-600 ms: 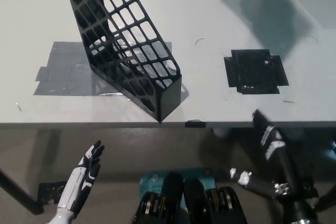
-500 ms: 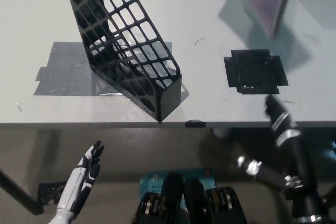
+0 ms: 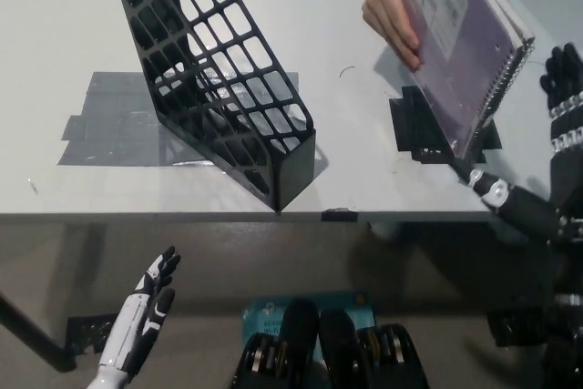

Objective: A person hands a notebook to the robot and the robot grabs it with its right hand and places it in the magazine stand kept in the centre of the desk infront of it.

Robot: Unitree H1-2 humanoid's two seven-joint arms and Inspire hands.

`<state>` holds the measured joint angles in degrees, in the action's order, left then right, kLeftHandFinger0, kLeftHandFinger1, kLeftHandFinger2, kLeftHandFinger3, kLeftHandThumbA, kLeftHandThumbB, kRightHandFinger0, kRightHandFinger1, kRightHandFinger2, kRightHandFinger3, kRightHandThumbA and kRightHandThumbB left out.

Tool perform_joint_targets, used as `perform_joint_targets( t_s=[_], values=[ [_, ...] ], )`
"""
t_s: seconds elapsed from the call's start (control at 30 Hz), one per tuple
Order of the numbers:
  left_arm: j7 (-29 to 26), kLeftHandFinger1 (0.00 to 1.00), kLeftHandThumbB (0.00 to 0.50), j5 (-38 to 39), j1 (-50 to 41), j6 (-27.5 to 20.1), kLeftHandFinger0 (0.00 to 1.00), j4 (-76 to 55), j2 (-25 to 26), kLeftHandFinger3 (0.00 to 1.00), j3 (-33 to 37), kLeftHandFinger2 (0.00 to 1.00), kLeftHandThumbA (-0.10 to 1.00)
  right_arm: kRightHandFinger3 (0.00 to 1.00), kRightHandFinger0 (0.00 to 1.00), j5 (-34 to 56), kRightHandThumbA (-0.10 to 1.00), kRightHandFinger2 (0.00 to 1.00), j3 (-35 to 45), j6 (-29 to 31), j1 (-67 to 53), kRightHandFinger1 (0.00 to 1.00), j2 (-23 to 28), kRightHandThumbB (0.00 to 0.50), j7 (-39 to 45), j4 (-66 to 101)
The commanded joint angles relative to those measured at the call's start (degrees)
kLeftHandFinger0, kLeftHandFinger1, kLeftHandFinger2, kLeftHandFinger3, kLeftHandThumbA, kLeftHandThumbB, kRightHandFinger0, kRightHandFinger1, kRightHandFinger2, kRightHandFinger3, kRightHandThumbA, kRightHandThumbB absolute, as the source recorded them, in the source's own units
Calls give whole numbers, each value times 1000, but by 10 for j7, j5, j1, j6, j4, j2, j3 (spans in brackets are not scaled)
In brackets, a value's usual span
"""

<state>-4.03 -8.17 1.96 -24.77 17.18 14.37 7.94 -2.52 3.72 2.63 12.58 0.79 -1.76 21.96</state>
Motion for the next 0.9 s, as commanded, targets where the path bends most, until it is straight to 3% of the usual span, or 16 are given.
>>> perform_joint_targets(
  t_s=[0.0, 0.17, 0.23, 0.27, 0.3, 0.37, 0.47, 0.5, 0.57, 0.77, 0.8, 0.87],
  values=[
    [-14, 1000, 500, -1, 7, -22, 1000, -6, 15, 1000, 2, 1000, 1000, 1000, 1000, 32, 1000, 1000, 25, -31, 36, 1000, 4, 296, -12, 0],
    [-19, 1000, 500, -9, 2, -22, 1000, -8, 18, 1000, 4, 1000, 1000, 1000, 1000, 43, 1000, 1000, 36, -38, 69, 1000, 7, 305, -10, -42],
    [-20, 1000, 500, -9, 2, -22, 1000, -9, 17, 1000, 4, 1000, 1000, 1000, 1000, 48, 1000, 1000, 37, -53, 87, 1000, 14, 330, -3, -60],
    [-20, 1000, 500, -8, 2, -22, 1000, -8, 18, 1000, 5, 1000, 1000, 1000, 1000, 49, 1000, 1000, 38, -57, 96, 1000, 16, 327, -3, -70],
    [-20, 1000, 500, -7, 2, -22, 1000, -8, 18, 1000, 5, 1000, 1000, 1000, 1000, 51, 1000, 1000, 39, -58, 101, 1000, 17, 289, -2, -77],
    [-21, 1000, 500, -7, 3, -22, 1000, -8, 18, 1000, 6, 1000, 1000, 1000, 1000, 51, 1000, 1000, 38, -68, 119, 1000, 21, 340, 0, -97],
    [-24, 1000, 500, -7, -5, -22, 1000, -10, 16, 1000, 9, 1000, 1000, 1000, 1000, 52, 1000, 1000, 34, -73, 138, 1000, 25, 335, 4, -122],
    [-24, 1000, 500, -6, -5, -22, 1000, -9, 16, 1000, 9, 1000, 1000, 1000, 1000, 50, 1000, 1000, 32, -88, 156, 1000, 27, 379, 4, -142],
    [-22, 1000, 500, -2, -1, -22, 1000, -6, 15, 1000, 8, 1000, 1000, 1000, 1000, 47, 1000, 1000, 27, -107, 180, 1000, 31, 418, 6, -167],
    [-24, 1000, 500, -7, -1, -22, 1000, -5, 16, 1000, 9, 1000, 1000, 1000, 1000, 10, 1000, 1000, 5, -106, 228, 1000, 36, 466, -2, -241],
    [-23, 1000, 500, -6, -1, -22, 1000, -5, 16, 1000, 9, 1000, 1000, 1000, 1000, 21, 1000, 1000, 6, -105, 238, 1000, 34, 444, 1, -258],
    [-22, 1000, 500, -6, 0, -22, 1000, -5, 17, 1000, 8, 1000, 1000, 1000, 1000, 43, 1000, 1000, 11, -98, 249, 1000, 31, 448, 10, -280]
  ],
)
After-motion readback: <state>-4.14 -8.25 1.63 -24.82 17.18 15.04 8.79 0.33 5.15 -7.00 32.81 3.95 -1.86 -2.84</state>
